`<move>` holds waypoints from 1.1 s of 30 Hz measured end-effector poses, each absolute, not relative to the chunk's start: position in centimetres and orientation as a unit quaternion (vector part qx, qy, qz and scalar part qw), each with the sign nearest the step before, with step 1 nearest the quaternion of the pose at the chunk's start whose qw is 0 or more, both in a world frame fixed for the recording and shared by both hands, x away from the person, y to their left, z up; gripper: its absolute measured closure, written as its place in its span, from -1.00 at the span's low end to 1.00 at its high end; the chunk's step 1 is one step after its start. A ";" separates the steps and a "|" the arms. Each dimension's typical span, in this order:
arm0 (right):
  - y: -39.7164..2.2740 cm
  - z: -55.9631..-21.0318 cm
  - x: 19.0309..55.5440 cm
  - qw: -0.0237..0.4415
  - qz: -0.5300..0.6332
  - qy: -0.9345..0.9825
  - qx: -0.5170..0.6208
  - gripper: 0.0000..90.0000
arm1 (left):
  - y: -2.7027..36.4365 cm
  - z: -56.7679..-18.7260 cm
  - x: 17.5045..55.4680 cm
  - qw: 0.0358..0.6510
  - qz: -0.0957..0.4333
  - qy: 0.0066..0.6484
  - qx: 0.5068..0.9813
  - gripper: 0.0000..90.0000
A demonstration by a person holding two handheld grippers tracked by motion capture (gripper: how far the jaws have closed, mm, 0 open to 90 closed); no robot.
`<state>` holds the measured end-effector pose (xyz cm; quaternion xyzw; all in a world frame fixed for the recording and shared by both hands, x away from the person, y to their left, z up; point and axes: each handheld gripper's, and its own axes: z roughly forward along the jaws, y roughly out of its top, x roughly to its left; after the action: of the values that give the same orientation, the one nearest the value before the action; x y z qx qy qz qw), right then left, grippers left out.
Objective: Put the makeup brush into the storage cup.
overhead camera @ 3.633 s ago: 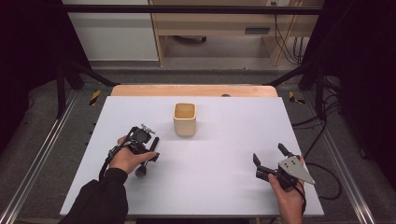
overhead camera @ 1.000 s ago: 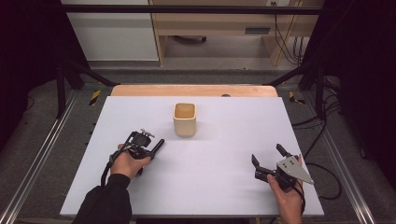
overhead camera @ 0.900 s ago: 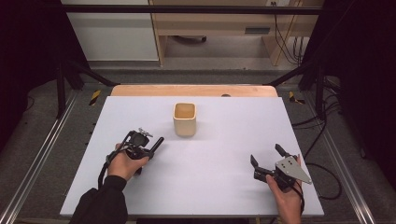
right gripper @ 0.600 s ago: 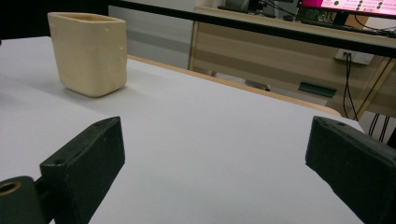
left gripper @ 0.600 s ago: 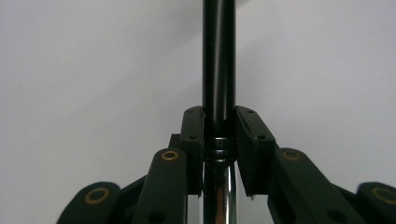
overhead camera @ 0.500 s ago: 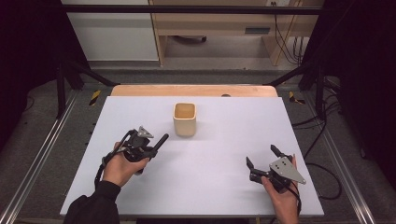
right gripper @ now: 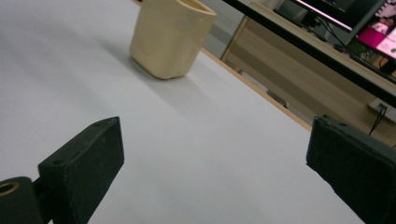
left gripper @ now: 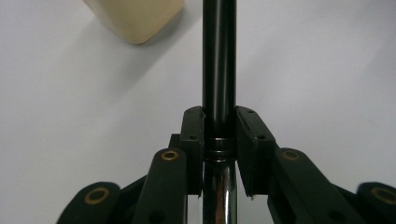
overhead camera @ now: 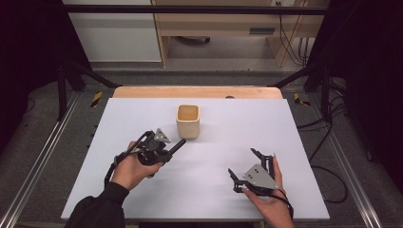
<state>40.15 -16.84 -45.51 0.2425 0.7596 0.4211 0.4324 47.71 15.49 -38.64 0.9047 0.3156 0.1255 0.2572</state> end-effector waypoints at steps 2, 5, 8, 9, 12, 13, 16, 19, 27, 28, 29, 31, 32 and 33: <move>-16.2 -45.5 40.2 0.432 0.413 0.768 0.230 -0.91 | 15.1 -38.7 47.7 0.256 0.123 0.312 0.907 0.64; -15.3 -45.2 40.4 0.434 0.401 0.780 0.208 -0.91 | 14.7 -38.7 47.7 0.249 0.118 0.306 0.911 0.64; -14.7 -44.8 40.5 0.439 0.390 0.787 0.188 -0.91 | 14.3 -38.7 47.8 0.244 0.114 0.301 0.915 0.64; -14.4 -44.5 40.6 0.442 0.387 0.789 0.181 -0.90 | 14.2 -38.6 47.9 0.241 0.113 0.298 0.917 0.64; -13.8 -44.1 40.6 0.445 0.381 0.794 0.164 -0.89 | 13.9 -38.5 47.9 0.239 0.112 0.294 0.919 0.64; -13.6 -44.0 40.6 0.446 0.378 0.796 0.157 -0.88 | 13.8 -38.4 47.9 0.240 0.111 0.293 0.919 0.64; -13.0 -43.7 40.6 0.448 0.369 0.803 0.140 -0.86 | 13.4 -38.1 47.9 0.236 0.111 0.285 0.923 0.64; -12.3 -43.3 40.5 0.453 0.359 0.808 0.119 -0.84 | 13.0 -37.8 47.8 0.230 0.111 0.278 0.926 0.64; -11.1 -42.6 40.4 0.463 0.335 0.817 0.072 -0.79 | 12.4 -37.5 47.8 0.226 0.106 0.269 0.930 0.64; -11.0 -42.6 40.4 0.465 0.332 0.818 0.067 -0.79 | 12.4 -37.5 47.9 0.225 0.105 0.269 0.931 0.64; -10.9 -42.5 40.4 0.465 0.330 0.819 0.063 -0.79 | 12.4 -37.5 47.9 0.223 0.105 0.268 0.931 0.64; -10.7 -42.4 40.4 0.467 0.327 0.819 0.058 -0.78 | 12.3 -37.5 47.9 0.220 0.103 0.266 0.933 0.64; -10.6 -42.4 40.4 0.468 0.326 0.820 0.055 -0.78 | 12.3 -37.5 48.0 0.218 0.103 0.263 0.934 0.64; -10.5 -42.3 40.4 0.468 0.325 0.821 0.051 -0.77 | 12.3 -37.5 47.9 0.221 0.103 0.266 0.933 0.64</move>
<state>40.37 -10.51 -42.33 0.0508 0.8206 0.3246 0.4675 47.94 12.30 -37.53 0.9327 0.2660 0.1028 0.2208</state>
